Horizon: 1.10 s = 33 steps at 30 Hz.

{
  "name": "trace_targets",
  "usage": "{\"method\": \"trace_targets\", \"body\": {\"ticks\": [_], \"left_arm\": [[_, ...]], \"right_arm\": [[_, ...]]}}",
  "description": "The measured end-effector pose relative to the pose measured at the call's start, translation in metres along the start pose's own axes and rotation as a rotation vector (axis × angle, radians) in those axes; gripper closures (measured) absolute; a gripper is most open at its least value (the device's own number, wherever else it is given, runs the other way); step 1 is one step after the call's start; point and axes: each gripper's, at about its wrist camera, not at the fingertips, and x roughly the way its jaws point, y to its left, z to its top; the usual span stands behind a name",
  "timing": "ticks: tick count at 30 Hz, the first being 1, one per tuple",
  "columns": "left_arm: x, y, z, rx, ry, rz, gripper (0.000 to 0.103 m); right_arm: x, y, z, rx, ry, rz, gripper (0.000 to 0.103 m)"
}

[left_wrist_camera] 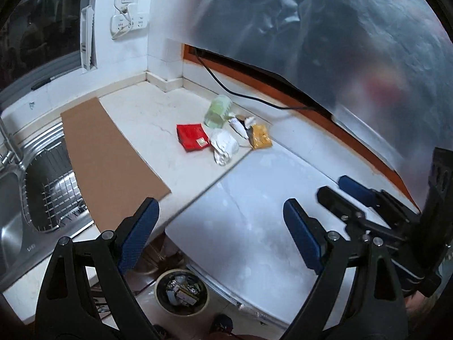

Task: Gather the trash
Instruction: 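Raise both grippers back up over the counter, then grasp the yellow cracker packet with the right gripper while the left gripper grasps the white paper bag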

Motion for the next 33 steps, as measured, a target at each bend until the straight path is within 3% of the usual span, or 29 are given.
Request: {"method": "trace_targets", "body": {"ticks": [8, 15, 24, 33], "left_arm": [[0.044, -0.003, 0.049, -0.032, 0.013, 0.003, 0.015], [0.133, -0.008, 0.085, -0.034, 0.128, -0.060, 0.015], [0.256, 0.006, 0.091, -0.081, 0.267, -0.043, 0.016], [0.335, 0.021, 0.084, -0.160, 0.338, -0.037, 0.017]], "right_arm": [[0.036, -0.047, 0.042, 0.005, 0.005, -0.063, 0.046], [0.094, -0.090, 0.068, 0.052, 0.048, -0.127, 0.046], [0.196, -0.133, 0.074, 0.097, 0.142, -0.191, 0.045], [0.283, -0.153, 0.065, 0.125, 0.205, -0.222, 0.046]]}}
